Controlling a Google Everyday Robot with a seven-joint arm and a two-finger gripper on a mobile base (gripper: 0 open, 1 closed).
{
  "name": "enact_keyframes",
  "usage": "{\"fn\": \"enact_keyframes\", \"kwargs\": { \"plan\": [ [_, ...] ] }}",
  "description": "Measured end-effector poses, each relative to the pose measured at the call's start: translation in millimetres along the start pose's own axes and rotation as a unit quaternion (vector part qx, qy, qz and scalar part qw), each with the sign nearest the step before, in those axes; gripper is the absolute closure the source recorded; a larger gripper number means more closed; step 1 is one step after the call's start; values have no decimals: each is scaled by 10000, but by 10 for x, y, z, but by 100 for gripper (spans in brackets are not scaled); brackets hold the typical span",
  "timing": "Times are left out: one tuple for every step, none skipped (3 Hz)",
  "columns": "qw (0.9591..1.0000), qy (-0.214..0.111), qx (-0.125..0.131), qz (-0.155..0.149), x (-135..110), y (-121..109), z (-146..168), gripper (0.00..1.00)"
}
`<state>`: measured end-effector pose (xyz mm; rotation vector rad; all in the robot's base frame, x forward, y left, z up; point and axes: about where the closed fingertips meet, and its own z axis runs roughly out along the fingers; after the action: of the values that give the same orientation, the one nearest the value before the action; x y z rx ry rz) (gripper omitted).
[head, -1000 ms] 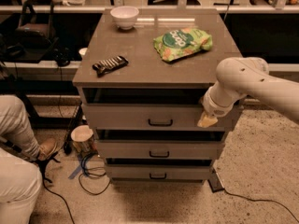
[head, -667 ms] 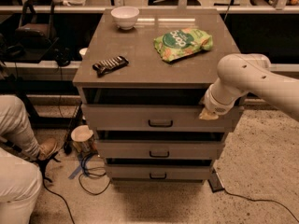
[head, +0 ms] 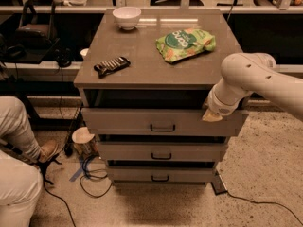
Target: Open top drawer
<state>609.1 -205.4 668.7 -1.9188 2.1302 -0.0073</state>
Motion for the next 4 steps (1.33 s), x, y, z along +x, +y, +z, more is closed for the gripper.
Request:
{"fn": "enact_keyframes", "kwargs": {
  "plan": [
    [10000,0,0,0,-5,-5,-24,100],
    [10000,0,-1,0,-6,-4,-25,83],
    [10000,0,-12,-2,-8,0,-19,61],
    [10000,0,-17,-4,-10,1,-20,30]
  ]
}}
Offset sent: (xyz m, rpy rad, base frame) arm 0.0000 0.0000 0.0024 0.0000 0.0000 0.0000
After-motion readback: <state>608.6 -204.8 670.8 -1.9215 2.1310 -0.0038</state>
